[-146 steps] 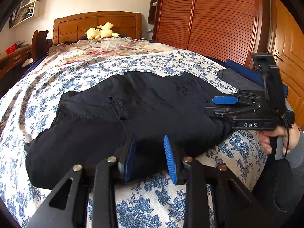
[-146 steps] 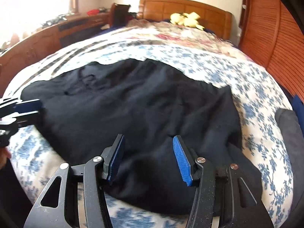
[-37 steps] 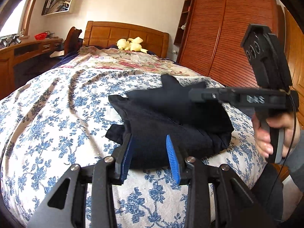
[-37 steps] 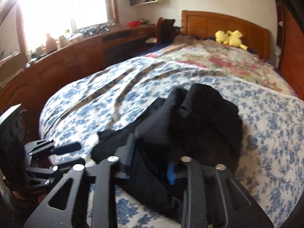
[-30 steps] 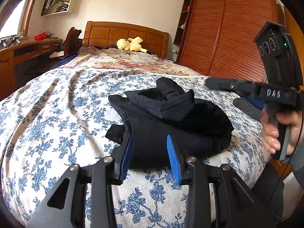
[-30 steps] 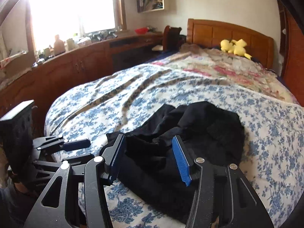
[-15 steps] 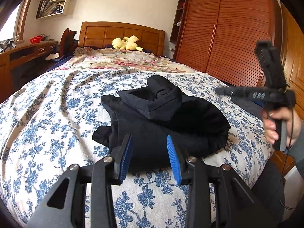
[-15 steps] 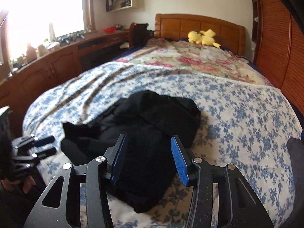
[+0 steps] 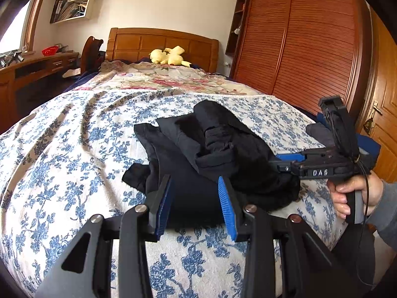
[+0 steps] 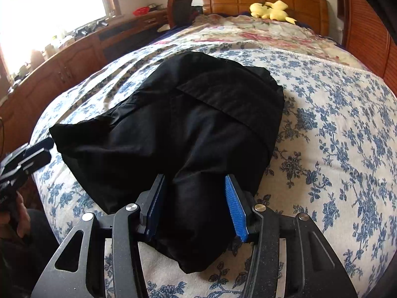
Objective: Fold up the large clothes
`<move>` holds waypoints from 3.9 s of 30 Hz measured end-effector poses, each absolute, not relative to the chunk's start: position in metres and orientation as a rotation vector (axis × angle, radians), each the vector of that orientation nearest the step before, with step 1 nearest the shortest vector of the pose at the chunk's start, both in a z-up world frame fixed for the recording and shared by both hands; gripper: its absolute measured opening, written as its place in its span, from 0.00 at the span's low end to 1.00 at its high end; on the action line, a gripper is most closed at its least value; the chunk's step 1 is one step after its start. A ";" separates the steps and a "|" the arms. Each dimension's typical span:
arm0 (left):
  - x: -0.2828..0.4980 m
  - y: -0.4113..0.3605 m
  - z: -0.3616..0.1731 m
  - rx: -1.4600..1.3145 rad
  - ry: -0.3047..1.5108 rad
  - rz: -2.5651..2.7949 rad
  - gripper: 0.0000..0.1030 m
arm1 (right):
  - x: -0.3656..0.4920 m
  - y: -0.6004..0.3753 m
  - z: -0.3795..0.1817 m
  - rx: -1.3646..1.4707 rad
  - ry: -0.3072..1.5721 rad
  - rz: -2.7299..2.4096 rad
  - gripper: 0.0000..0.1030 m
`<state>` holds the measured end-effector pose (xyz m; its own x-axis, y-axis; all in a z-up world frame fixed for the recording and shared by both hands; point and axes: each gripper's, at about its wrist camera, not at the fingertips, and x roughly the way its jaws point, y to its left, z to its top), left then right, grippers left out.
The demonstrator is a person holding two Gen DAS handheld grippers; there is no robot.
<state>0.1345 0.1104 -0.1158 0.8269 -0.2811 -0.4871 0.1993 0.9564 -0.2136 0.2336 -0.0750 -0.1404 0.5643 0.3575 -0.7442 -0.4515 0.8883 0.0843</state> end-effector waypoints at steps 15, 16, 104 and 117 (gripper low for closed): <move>0.152 0.071 -0.097 -0.118 0.566 -0.181 0.35 | 0.239 -0.082 -0.140 -0.142 0.787 0.574 0.51; 0.156 0.069 -0.096 -0.122 0.579 -0.173 0.35 | 0.240 -0.082 -0.139 -0.149 0.777 0.586 0.52; 0.120 0.114 -0.126 -0.052 0.738 0.026 0.34 | 0.219 -0.053 -0.160 -0.248 0.697 0.801 0.60; 0.141 0.121 -0.157 -0.054 0.806 0.038 0.36 | 0.228 -0.066 -0.143 -0.207 0.700 0.796 0.61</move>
